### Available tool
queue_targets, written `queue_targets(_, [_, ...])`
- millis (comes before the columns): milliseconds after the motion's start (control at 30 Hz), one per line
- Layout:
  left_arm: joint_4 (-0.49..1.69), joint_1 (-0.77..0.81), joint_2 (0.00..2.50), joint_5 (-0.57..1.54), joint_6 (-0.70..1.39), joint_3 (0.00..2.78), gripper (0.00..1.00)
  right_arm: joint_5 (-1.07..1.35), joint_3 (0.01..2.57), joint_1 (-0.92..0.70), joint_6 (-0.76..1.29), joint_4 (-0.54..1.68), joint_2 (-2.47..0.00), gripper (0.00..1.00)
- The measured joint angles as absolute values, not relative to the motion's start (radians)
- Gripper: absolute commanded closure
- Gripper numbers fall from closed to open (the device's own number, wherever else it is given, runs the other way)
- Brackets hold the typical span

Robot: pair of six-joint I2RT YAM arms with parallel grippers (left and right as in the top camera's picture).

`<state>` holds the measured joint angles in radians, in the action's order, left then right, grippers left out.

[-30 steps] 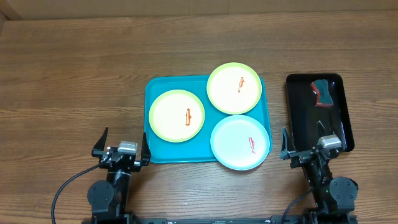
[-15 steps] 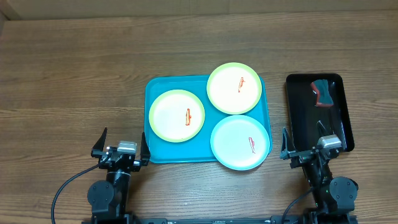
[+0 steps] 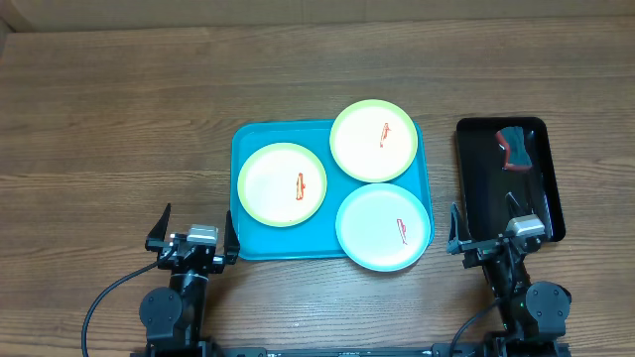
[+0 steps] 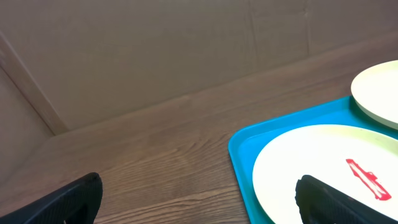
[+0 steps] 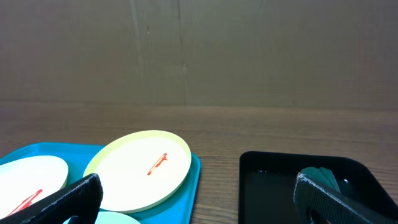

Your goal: Clean dirty plates on tray and stack at the side

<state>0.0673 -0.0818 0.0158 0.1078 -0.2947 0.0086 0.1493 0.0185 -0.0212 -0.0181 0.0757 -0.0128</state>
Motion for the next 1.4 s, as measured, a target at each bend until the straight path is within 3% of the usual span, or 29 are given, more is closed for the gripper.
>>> queue_targets(1067, [0.067, -0.082, 0.016, 0.111, -0.294, 0.009, 0.00, 0.153, 0.019, -0.021, -0.011, 0.072, -0.013, 0.00])
queue_targets(1400, [-0.011, -0.082, 0.016, 0.279, -0.134, 0.014, 0.00, 0.227, 0.019, -0.021, 0.052, -0.034, -0.013, 0.00])
